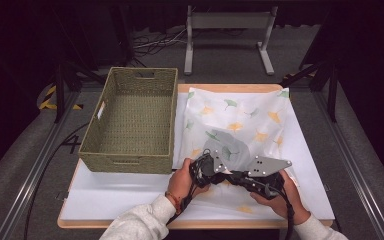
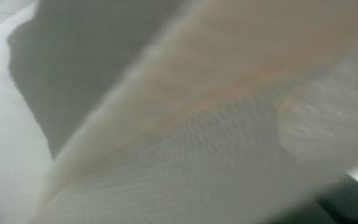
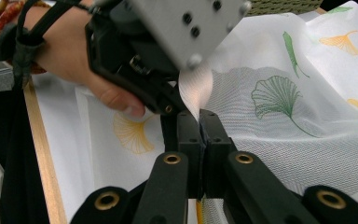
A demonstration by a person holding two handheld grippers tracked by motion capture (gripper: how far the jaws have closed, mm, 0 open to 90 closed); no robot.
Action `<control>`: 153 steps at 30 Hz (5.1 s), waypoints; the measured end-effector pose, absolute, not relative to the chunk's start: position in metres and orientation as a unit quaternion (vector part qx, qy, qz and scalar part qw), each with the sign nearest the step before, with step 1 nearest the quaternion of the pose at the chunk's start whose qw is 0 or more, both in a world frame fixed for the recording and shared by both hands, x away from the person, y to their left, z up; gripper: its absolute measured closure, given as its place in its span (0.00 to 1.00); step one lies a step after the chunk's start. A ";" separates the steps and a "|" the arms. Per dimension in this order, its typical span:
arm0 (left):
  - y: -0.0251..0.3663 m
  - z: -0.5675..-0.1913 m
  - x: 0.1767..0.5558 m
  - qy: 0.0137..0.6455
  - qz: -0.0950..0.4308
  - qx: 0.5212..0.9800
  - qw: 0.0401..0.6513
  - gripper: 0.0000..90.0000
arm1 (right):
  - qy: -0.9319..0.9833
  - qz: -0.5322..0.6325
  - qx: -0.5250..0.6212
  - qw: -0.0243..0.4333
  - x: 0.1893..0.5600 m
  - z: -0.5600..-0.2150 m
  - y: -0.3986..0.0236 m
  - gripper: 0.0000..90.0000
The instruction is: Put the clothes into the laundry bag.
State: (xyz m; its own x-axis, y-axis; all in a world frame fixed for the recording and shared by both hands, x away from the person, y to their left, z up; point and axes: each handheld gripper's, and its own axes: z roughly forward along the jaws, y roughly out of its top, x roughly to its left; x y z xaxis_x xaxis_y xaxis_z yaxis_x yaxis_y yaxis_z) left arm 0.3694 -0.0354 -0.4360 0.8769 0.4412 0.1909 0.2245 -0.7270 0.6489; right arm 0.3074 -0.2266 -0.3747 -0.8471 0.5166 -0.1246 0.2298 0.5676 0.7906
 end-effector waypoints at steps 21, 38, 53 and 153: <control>-0.006 -0.418 0.349 0.108 0.113 0.910 0.384 0.98 | 0.858 0.419 0.228 0.193 0.308 -0.372 -0.232 0.99; -0.052 -0.436 0.359 0.138 0.144 0.915 0.351 1.00 | 0.860 0.411 0.236 0.190 0.309 -0.374 -0.231 0.99; -0.064 -0.443 0.380 0.203 0.176 0.896 0.353 1.00 | 0.865 0.399 0.247 0.181 0.312 -0.379 -0.230 0.99; -0.070 -0.448 0.382 0.242 0.142 0.859 0.427 0.99 | 0.854 0.414 0.256 0.181 0.309 -0.368 -0.232 0.99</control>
State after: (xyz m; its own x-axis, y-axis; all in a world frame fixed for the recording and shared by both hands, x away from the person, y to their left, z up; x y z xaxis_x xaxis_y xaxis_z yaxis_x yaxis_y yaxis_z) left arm 0.3824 -0.0698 -0.4477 0.8422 0.5378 0.0374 0.2950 -0.5178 0.8030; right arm 0.3092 -0.2324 -0.3679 -0.8034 0.5874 -0.0980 0.2868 0.5259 0.8007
